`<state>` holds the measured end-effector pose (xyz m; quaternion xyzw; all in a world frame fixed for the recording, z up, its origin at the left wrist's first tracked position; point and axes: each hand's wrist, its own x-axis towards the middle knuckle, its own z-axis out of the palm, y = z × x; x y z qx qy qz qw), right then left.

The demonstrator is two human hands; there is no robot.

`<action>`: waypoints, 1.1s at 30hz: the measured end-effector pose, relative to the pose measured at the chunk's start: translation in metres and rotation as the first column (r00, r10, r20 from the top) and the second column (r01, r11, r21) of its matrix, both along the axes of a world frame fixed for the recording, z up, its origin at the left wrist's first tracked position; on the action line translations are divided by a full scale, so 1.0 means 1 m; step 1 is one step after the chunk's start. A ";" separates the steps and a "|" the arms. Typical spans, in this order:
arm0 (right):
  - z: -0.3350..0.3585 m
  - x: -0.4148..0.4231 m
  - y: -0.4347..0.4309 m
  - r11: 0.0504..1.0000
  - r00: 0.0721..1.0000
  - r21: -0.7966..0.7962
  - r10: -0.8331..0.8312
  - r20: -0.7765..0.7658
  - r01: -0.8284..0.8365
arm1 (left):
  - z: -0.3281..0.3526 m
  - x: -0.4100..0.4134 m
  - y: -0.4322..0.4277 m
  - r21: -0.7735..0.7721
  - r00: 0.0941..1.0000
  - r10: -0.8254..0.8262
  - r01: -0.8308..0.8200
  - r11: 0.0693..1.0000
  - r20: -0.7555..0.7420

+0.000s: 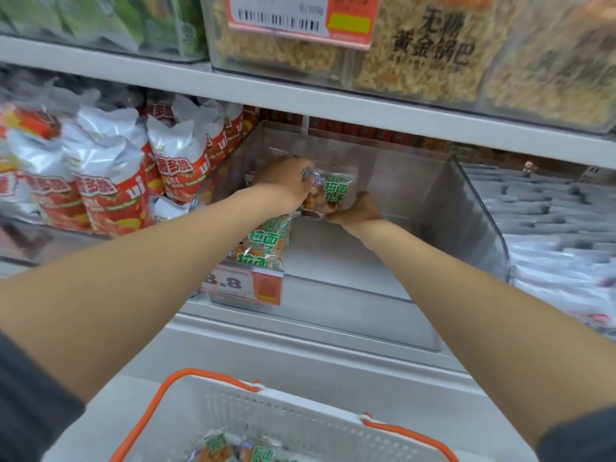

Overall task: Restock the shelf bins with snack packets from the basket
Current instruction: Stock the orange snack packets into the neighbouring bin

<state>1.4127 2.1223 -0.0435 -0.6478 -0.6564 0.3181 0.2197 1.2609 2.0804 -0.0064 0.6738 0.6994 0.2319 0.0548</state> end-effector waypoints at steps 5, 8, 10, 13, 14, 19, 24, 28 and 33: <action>0.018 0.012 -0.036 0.998 0.999 0.065 0.017 -0.043 -0.014 | 0.011 0.011 -0.037 0.069 0.999 0.037 -0.039 0.997 0.031; 0.031 0.026 -0.070 0.956 0.996 0.289 0.073 -0.054 -0.054 | 0.015 0.024 -0.073 0.143 0.994 0.033 -0.048 0.989 0.104; 0.041 0.034 -0.097 0.893 0.996 0.448 0.075 -0.048 -0.046 | 0.018 0.032 -0.099 0.149 0.986 0.033 -0.058 0.987 0.162; 0.050 0.039 -0.139 0.824 0.989 0.565 0.116 -0.096 -0.042 | 0.018 0.043 -0.140 0.151 0.978 0.038 -0.069 0.986 0.204; 0.049 0.040 -0.152 0.809 0.984 0.586 0.142 -0.106 -0.054 | 0.016 0.047 -0.154 0.152 0.978 0.022 -0.054 0.987 0.205; 0.014 0.043 -0.210 0.773 0.968 0.609 0.249 -0.035 -0.177 | -0.012 0.052 -0.211 0.068 0.974 -0.015 0.000 0.998 0.227; -0.048 0.048 -0.250 0.833 0.947 0.470 0.321 0.018 -0.291 | -0.071 0.041 -0.250 -0.153 0.973 0.045 -0.011 0.988 0.226; -0.099 0.058 -0.267 0.886 0.917 0.237 0.382 0.112 -0.398 | -0.116 0.028 -0.267 -0.317 0.979 0.038 0.027 0.948 0.199; -0.151 0.071 -0.271 0.839 0.794 -0.198 0.543 0.272 -0.506 | -0.161 0.017 -0.276 -0.566 0.987 0.027 0.067 0.821 0.157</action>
